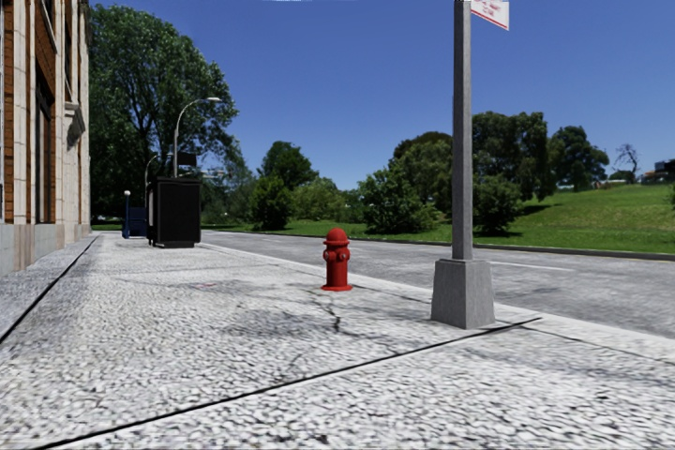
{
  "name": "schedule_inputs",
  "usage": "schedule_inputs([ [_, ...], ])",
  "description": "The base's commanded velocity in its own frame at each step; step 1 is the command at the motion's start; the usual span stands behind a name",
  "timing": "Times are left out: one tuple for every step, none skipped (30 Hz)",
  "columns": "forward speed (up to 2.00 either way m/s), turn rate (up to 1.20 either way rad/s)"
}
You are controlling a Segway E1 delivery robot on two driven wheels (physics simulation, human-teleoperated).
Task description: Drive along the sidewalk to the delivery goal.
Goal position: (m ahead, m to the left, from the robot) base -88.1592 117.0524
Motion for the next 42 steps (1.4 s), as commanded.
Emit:
schedule_inputs([
  [-0.84,0.68],
  [-0.84,0.68],
  [-0.84,0.68],
  [-0.84,0.68],
  [-0.84,0.68],
  [-0.84,0.68],
  [-0.84,0.68],
  [-0.84,0.68],
  [-0.84,0.68],
  [-0.84,0.68],
  [-0.84,0.68],
  [-0.84,0.68],
  [-0.84,0.68],
  [-0.84,0.68],
  [-0.84,0.68],
  [-0.84,0.68],
  [-0.84,0.68],
  [-0.84,0.68],
  [-0.84,0.68],
  [-0.84,0.68],
  [-0.84,0.68],
  [-0.84,0.68],
  [-0.84,0.68],
  [-0.84,0.68],
  [-0.84,0.68],
  [-0.84,0.68],
  [-0.84,0.68],
  [-0.84,0.68],
  [-0.83,0.66],
  [-0.8,0.5],
  [-0.69,0.42],
  [0.0,0.24],
  [0.0,0.24],
  [0.0,0.0],
  [0.0,0.0],
  [0.0,0.0],
  [0.0,0.0],
  [0.0,0.0],
  [0.0,0.0],
  [0.0,0.0],
  [0.0,0.0],
  [0.0,0.0],
])
